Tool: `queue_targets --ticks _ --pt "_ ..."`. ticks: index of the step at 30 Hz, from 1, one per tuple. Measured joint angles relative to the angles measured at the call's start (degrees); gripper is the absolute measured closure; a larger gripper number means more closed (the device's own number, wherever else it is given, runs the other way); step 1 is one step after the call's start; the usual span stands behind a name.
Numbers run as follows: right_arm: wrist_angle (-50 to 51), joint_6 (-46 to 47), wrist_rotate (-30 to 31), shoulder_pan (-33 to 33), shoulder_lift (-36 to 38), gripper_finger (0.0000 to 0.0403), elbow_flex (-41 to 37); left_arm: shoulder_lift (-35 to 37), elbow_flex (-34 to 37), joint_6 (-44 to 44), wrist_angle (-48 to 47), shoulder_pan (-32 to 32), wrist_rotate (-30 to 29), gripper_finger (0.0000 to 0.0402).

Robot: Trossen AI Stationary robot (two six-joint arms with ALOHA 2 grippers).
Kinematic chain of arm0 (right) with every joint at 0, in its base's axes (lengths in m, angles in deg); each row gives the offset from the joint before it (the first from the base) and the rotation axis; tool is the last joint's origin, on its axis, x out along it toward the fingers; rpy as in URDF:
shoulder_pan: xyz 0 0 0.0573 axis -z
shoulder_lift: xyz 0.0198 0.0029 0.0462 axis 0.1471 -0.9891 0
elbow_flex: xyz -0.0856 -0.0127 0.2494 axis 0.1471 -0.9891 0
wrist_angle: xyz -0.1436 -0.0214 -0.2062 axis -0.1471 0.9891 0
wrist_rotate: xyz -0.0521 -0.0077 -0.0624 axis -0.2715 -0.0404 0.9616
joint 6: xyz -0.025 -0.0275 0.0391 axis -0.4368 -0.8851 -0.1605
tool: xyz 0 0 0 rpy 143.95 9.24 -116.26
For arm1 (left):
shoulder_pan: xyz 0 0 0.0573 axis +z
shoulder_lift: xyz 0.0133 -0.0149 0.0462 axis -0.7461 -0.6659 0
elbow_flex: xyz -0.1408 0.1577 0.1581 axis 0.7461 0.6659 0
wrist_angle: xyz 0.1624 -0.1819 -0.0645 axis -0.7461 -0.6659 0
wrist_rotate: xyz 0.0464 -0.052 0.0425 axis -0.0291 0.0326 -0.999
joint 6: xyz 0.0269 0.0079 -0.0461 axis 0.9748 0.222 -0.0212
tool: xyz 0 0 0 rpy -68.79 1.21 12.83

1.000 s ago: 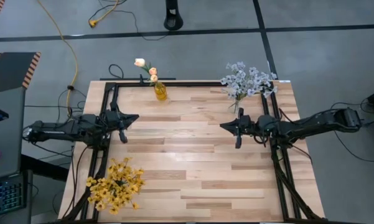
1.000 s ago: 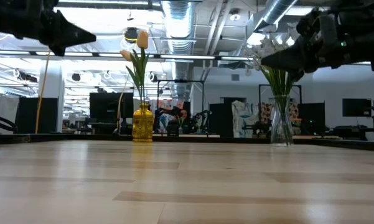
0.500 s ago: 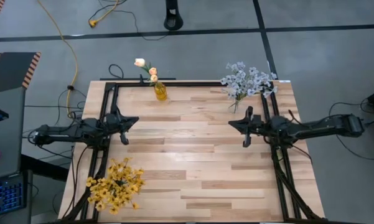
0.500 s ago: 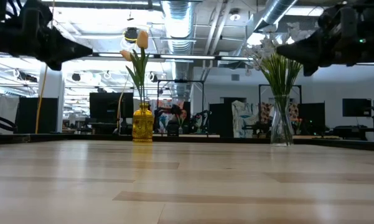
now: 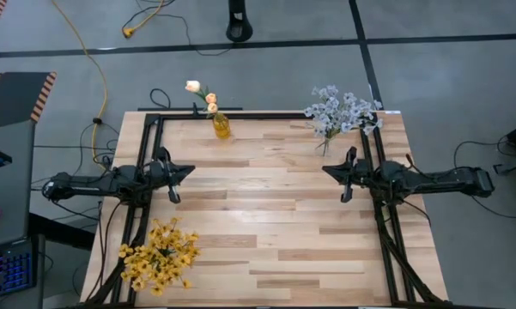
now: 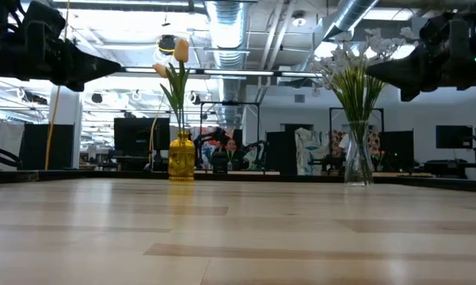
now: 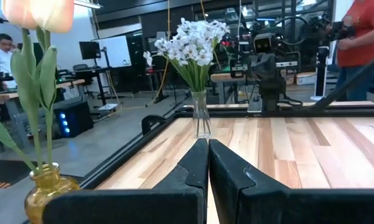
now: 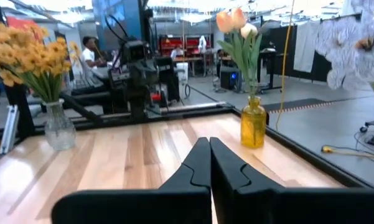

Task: Sort flowers into vase by color
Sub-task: Return to Home Position

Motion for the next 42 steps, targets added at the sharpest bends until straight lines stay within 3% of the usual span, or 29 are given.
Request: queue_targets --ticks 13,42 --pt "15.45 3.77 0.26 0.04 1.00 0.0382 -0.04 -0.02 0.04 2.97 -0.28 0.00 2.57 0.0401" --pt "20.35 0.17 0.15 0.15 4.23 0.0372 0.87 -0.02 0.15 5.28 -0.59 0.00 4.00 0.0401"
